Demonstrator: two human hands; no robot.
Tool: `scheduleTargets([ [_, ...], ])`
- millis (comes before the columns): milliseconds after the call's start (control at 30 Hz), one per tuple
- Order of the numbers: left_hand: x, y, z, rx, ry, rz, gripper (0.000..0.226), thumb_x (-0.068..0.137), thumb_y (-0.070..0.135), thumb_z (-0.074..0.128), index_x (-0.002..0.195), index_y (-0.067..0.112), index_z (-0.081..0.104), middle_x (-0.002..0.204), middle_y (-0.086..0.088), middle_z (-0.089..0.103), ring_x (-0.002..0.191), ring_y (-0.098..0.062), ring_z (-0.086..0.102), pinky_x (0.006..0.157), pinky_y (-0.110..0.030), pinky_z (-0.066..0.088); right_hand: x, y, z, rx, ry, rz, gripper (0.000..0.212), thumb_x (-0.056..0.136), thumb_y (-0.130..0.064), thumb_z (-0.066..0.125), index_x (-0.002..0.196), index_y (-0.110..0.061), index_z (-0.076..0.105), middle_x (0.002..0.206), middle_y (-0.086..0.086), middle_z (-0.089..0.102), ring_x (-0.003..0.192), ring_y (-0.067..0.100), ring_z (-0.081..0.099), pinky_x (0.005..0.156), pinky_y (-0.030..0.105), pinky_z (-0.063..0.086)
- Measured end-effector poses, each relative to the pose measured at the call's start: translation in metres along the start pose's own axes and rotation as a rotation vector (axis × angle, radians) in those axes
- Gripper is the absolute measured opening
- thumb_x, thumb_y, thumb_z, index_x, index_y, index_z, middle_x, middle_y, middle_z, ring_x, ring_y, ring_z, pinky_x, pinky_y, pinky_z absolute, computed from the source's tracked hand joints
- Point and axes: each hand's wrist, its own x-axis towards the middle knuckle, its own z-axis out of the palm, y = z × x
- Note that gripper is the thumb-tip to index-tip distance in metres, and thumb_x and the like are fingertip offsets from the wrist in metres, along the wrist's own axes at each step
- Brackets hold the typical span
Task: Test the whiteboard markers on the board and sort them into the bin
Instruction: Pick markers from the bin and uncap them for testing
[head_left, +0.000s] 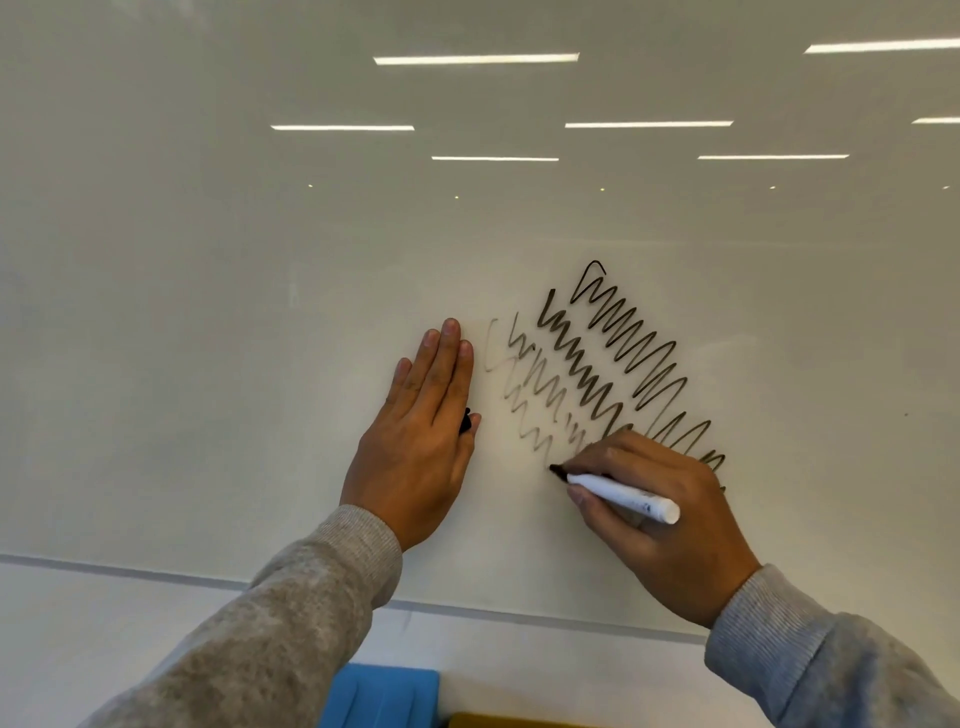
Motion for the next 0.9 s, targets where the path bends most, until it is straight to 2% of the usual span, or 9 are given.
scheduleTargets([
  [67,0.0,0.001,0.0,-0.003,0.002,0.0,0.063,0.106,0.026,0.035,0.158,0.005,0.008,0.167,-0.009,0.0,0.154,-0.02,-0.001,0.124,-0.04,0.014,-0.007,0.002,-0.002,-0.001,0.043,0.011,0.026,0.094,-0.034,0.059,0.104,-0.017,0.076,0.097,-0.01,0.071,0.086,0.005,0.066,0.074,0.015,0.056],
  [167,0.0,0.002,0.001,-0.006,0.004,0.003,0.063,0.106,0.027,0.035,0.158,0.005,0.008,0.167,-0.01,0.0,0.154,-0.02,-0.001,0.124,-0.04,0.015,-0.016,0.004,-0.005,0.004,-0.005,0.011,0.026,0.094,-0.036,0.059,0.106,-0.02,0.076,0.098,-0.013,0.07,0.089,0.002,0.065,0.075,0.013,0.055],
  [300,0.0,0.0,0.001,-0.006,0.002,-0.003,0.063,0.105,0.027,0.035,0.158,0.005,0.009,0.167,-0.01,0.001,0.154,-0.021,0.0,0.124,-0.041,0.017,-0.021,0.006,-0.011,0.01,0.062,0.05,0.027,0.092,-0.037,0.059,0.105,-0.019,0.076,0.097,-0.013,0.07,0.09,0.0,0.064,0.076,0.008,0.052],
  [400,-0.001,0.001,0.001,-0.008,0.001,-0.004,0.062,0.105,0.026,0.036,0.158,0.004,0.009,0.167,-0.01,0.002,0.154,-0.021,0.001,0.124,-0.042,0.017,-0.029,0.006,-0.011,-0.011,-0.011,0.021,0.027,0.093,-0.037,0.058,0.105,-0.021,0.076,0.097,-0.013,0.07,0.09,-0.001,0.064,0.076,0.009,0.053],
  [567,-0.001,0.002,0.0,-0.019,0.002,-0.005,0.062,0.105,0.026,0.036,0.158,0.004,0.01,0.167,-0.01,0.003,0.154,-0.022,0.003,0.123,-0.042,0.017,-0.037,0.009,-0.018,-0.005,0.028,0.073,0.027,0.093,-0.039,0.058,0.103,-0.022,0.075,0.095,-0.014,0.07,0.087,0.002,0.064,0.073,0.012,0.055],
  [767,-0.001,0.004,-0.001,-0.023,-0.002,-0.005,0.062,0.105,0.026,0.035,0.158,0.004,0.01,0.167,-0.01,0.002,0.154,-0.022,0.002,0.123,-0.042,0.016,-0.044,0.009,-0.026,0.0,0.056,0.11,0.027,0.094,-0.046,0.055,0.102,-0.027,0.073,0.094,-0.019,0.068,0.087,0.001,0.064,0.074,0.009,0.053],
  [833,-0.002,0.003,-0.001,-0.026,-0.005,-0.01,0.062,0.105,0.026,0.035,0.158,0.004,0.009,0.167,-0.01,0.002,0.154,-0.022,0.002,0.123,-0.042,0.016,-0.049,0.011,-0.025,-0.015,-0.007,0.089,0.034,0.096,-0.047,0.053,0.102,-0.023,0.076,0.094,-0.015,0.07,0.086,0.001,0.065,0.075,0.01,0.054],
  [900,-0.002,0.004,-0.002,-0.029,-0.007,-0.013,0.063,0.105,0.027,0.034,0.158,0.005,0.009,0.167,-0.009,0.002,0.154,-0.022,0.002,0.123,-0.042,0.017,-0.054,0.012,-0.025,-0.015,0.004,0.103,0.043,0.097,-0.053,0.048,0.102,-0.022,0.077,0.095,-0.014,0.071,0.086,0.0,0.065,0.075,0.009,0.054],
])
